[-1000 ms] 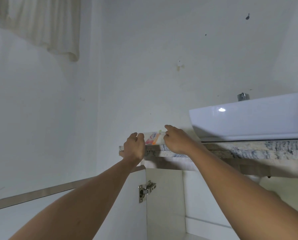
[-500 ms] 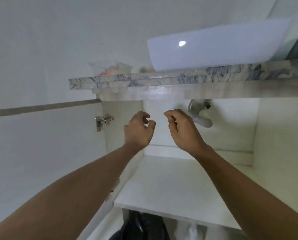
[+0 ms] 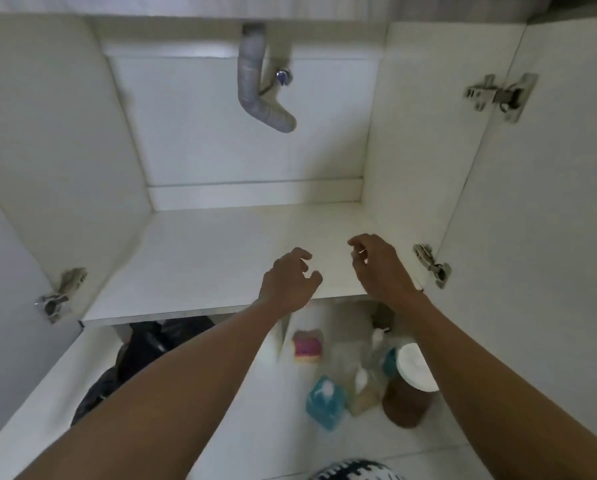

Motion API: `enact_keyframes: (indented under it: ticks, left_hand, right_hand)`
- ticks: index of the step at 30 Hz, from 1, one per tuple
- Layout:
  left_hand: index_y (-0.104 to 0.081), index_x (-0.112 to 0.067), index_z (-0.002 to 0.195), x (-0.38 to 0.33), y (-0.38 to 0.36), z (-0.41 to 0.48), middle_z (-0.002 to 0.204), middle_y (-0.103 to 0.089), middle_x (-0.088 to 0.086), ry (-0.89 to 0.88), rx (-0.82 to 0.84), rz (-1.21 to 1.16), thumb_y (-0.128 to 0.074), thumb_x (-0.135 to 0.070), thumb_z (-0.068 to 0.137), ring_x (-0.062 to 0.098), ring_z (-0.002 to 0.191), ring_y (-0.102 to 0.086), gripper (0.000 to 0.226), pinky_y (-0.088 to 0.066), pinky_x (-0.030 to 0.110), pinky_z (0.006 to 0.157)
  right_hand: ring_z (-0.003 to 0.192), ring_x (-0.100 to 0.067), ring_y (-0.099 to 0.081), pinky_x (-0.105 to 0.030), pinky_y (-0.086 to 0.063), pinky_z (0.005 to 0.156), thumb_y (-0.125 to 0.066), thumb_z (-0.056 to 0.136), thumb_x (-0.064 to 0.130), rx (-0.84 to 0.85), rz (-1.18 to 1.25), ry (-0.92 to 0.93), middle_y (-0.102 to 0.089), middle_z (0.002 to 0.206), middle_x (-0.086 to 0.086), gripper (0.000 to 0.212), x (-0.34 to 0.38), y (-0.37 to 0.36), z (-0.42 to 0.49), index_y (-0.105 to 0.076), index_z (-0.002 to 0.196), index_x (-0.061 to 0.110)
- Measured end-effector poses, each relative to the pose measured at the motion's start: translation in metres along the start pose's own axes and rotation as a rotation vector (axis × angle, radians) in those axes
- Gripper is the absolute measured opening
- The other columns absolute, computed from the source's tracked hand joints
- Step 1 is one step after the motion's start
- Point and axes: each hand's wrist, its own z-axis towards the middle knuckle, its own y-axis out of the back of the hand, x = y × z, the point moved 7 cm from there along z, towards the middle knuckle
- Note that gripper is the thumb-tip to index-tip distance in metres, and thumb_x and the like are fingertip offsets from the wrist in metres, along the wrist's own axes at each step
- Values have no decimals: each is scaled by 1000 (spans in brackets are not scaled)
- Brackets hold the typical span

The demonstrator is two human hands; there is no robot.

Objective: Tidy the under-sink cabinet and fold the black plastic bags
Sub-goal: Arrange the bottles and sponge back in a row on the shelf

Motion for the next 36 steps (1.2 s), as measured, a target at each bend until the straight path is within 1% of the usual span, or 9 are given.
enact_keyframes:
  ticks: [7, 11, 16, 24, 27, 29, 31, 34, 36]
  left_hand:
    - [-60, -21, 121, -11, -120, -31, 112, -64, -2, -82, 392, 43, -75, -30, 82, 18, 100, -62, 43, -54, 31, 86]
    - [-46, -18, 141, -23, -189, -53, 131, -54, 0, -149, 635, 76, -89, -35, 71, 20, 120, -54, 83, -46, 31, 98]
    - [-45, -13, 142, -31, -228, -63, 135, -56, 5, -114, 703, 67, -87, -21, 73, 24, 124, -56, 80, -45, 36, 103]
    - [-64, -12, 120, -9, -247, -61, 111, -69, 7, -74, 602, -53, -78, -13, 80, 19, 101, -68, 43, -55, 28, 87]
    - [-64, -3, 124, -9, -240, -67, 111, -70, 20, -140, 507, -154, -77, -7, 84, -3, 89, -63, 43, -47, 17, 92]
    - [-62, -8, 130, -17, -223, -69, 118, -68, 9, -205, 390, -191, -80, -21, 84, 7, 104, -61, 51, -44, 28, 105]
    - [-59, -16, 132, -34, -202, -61, 115, -58, -2, -249, 332, -217, -75, -27, 88, 15, 106, -53, 48, -45, 30, 99]
    - [-61, -20, 127, -67, -160, -32, 105, -55, 2, -331, 271, -293, -70, -28, 88, 12, 91, -51, 41, -46, 24, 80]
    - [-58, -19, 135, -86, -126, -12, 112, -54, 3, -323, 237, -320, -74, -30, 89, 12, 97, -57, 50, -51, 20, 85]
  right_hand:
    - [104, -23, -59, -43, -51, 88, -56, 94, 33, 62, -193, -372, -61, 112, -5, 29, -88, 25, -73, -60, 117, 16]
    - [121, -30, -50, -47, -46, 98, -63, 88, 48, 75, -200, -544, -53, 128, -9, 57, -116, 32, -114, -49, 133, 17]
    - [137, -29, -41, -41, -37, 108, -68, 82, 57, 65, 54, -731, -37, 152, -7, 91, -146, 16, -162, -25, 152, 17]
    - [110, -21, -61, -39, -51, 96, -50, 49, 97, 52, 297, -824, -62, 128, -4, 115, -165, -7, -196, -57, 133, 20]
    - [108, -18, -60, -30, -49, 89, -61, 55, 85, 19, 339, -762, -61, 126, 0, 101, -151, -1, -196, -55, 134, 23]
    - [111, -17, -57, -29, -47, 90, -72, 73, 66, -25, 346, -695, -58, 131, 3, 78, -144, 7, -189, -51, 137, 26]
    - [117, -18, -54, -33, -48, 95, -72, 85, 41, -84, 354, -619, -53, 134, 6, 62, -134, 24, -172, -46, 139, 28]
    - [118, -16, -54, -23, -46, 89, -70, 80, 29, -185, 407, -480, -53, 131, 8, 61, -106, 59, -135, -45, 136, 28]
    - [115, -13, -52, -24, -45, 92, -79, 75, 33, -168, 376, -391, -49, 130, 11, 71, -84, 74, -105, -40, 134, 32]
